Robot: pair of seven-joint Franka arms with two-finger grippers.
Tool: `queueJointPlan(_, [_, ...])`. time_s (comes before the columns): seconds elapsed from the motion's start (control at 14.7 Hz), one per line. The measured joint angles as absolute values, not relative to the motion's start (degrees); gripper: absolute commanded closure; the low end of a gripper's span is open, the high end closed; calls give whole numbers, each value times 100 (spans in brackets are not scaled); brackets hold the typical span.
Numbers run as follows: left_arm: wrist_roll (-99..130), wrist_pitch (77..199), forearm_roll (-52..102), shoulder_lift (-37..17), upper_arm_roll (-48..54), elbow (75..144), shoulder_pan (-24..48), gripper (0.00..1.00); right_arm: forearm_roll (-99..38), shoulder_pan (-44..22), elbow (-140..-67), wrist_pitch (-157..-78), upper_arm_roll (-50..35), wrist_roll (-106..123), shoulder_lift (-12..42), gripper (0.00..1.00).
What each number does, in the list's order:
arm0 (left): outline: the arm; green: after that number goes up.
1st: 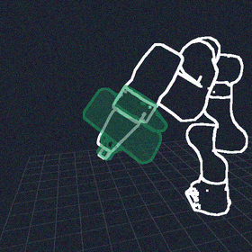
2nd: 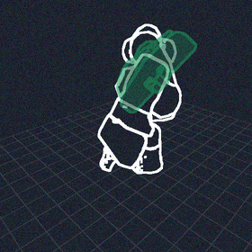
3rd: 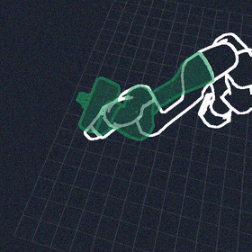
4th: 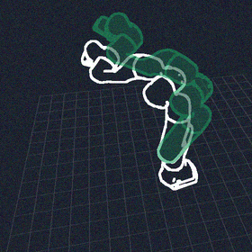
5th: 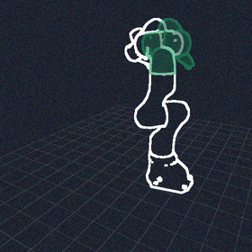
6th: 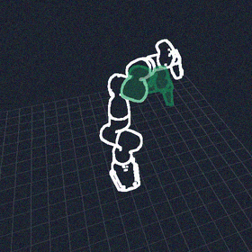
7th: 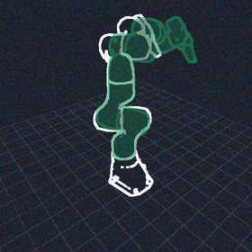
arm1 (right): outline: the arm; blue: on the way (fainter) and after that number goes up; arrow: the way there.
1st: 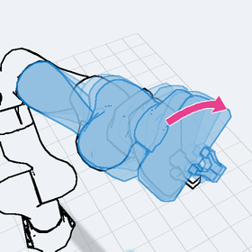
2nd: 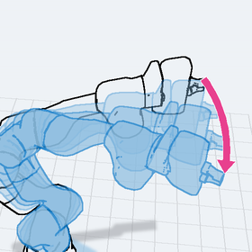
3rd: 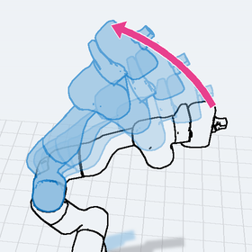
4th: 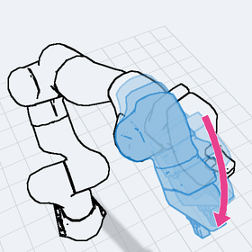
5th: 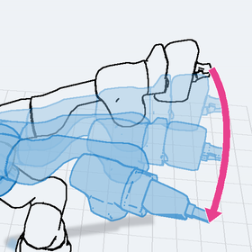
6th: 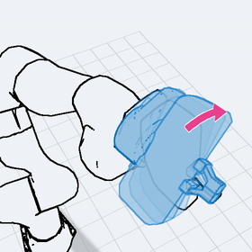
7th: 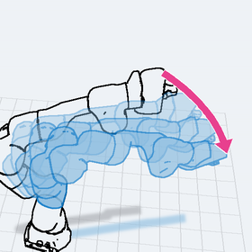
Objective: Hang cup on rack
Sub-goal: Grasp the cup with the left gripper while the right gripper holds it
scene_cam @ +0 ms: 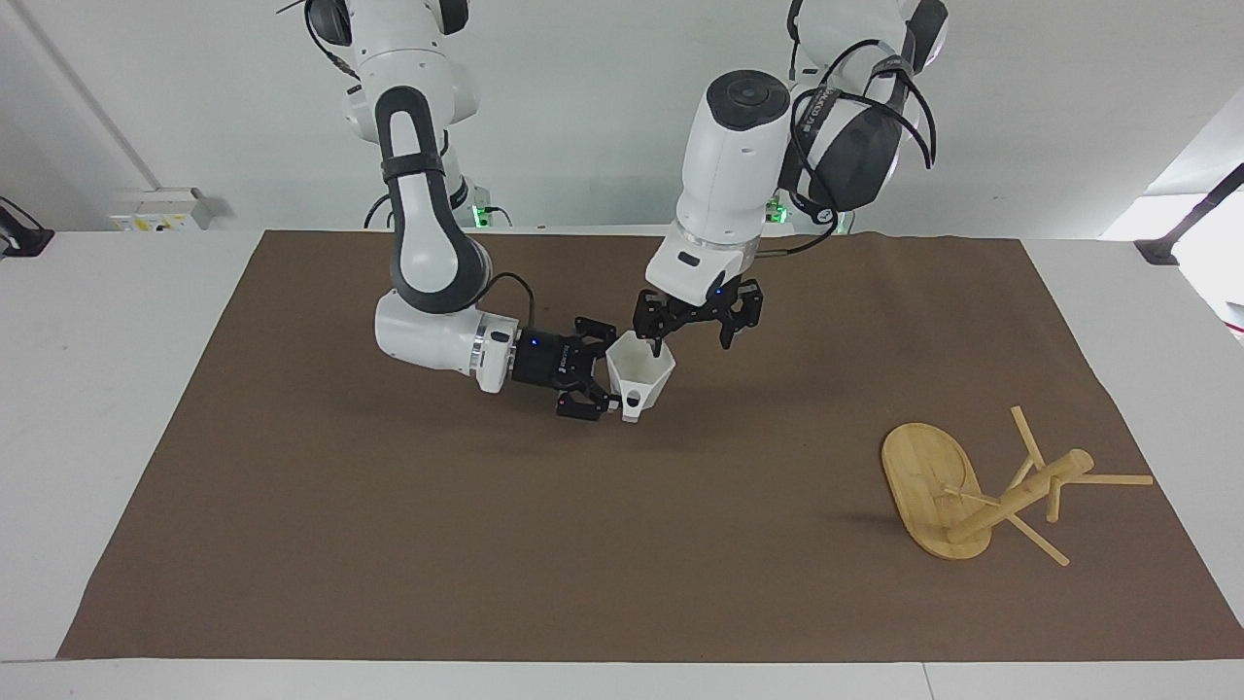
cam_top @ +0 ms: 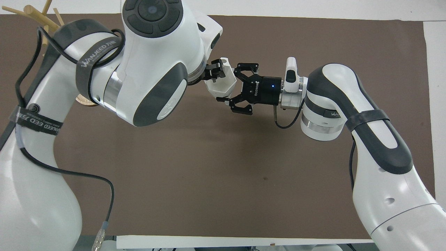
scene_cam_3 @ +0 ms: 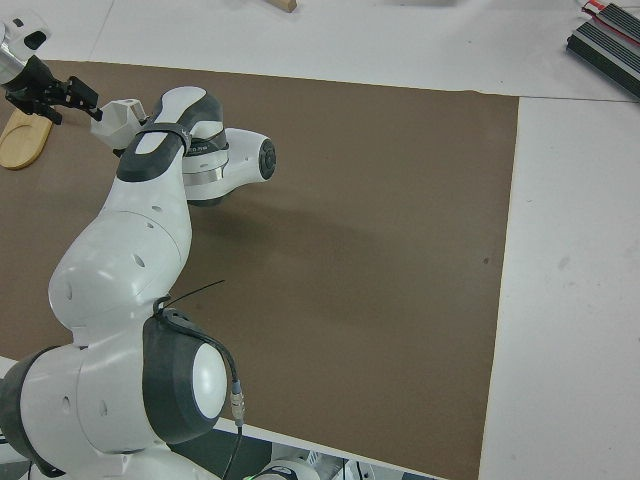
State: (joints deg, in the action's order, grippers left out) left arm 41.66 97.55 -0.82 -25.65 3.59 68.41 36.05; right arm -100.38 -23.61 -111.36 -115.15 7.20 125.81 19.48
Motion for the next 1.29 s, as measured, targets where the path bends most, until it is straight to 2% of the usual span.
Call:
queueJointPlan(0.07, [4178, 9764, -82, -2605, 359, 6833, 3660, 26, -10038, -2361, -11137, -11516, 721, 12581, 1948, 90])
queueJointPlan(0.14, [4213, 9790, -82, -2639, 358, 6830, 3708, 42, -10038, -2361, -11137, -11516, 721, 12581, 1948, 90])
queueJointPlan(0.2, [4241, 9820, -81, -2662, 362, 6829, 3737, 75, -10038, -2361, -11138, -11516, 722, 12581, 1948, 90])
queueJointPlan(0.27, [4285, 9856, -77, -2676, 364, 6826, 3750, 95, -10038, -2361, -11138, -11518, 722, 12581, 1948, 90])
queueJointPlan(0.34, [4349, 9916, -64, -2684, 363, 6824, 3751, 100, -10038, -2361, -11138, -11524, 723, 12581, 1948, 90])
queueJointPlan(0.89, [4686, 10089, 28, -2715, 334, 6824, 3748, 100, -10083, -2360, -11151, -11625, 748, 12612, 1946, 90])
queueJointPlan(0.95, [4691, 10090, 28, -2715, 334, 6824, 3748, 100, -10086, -2360, -11153, -11625, 748, 12614, 1946, 84])
queueJointPlan(1.02, [4712, 10093, 28, -2715, 334, 6824, 3748, 100, -10089, -2360, -11154, -11625, 748, 12614, 1946, 36])
queueJointPlan(1.09, [4742, 10104, 28, -2716, 334, 6824, 3748, 100, -10093, -2359, -11153, -11626, 750, 12615, 1946, 0])
queueJointPlan(1.29, [4776, 10187, 32, -2721, 344, 6824, 3754, 100, -10101, -2358, -11162, -11606, 748, 12614, 1945, 0])
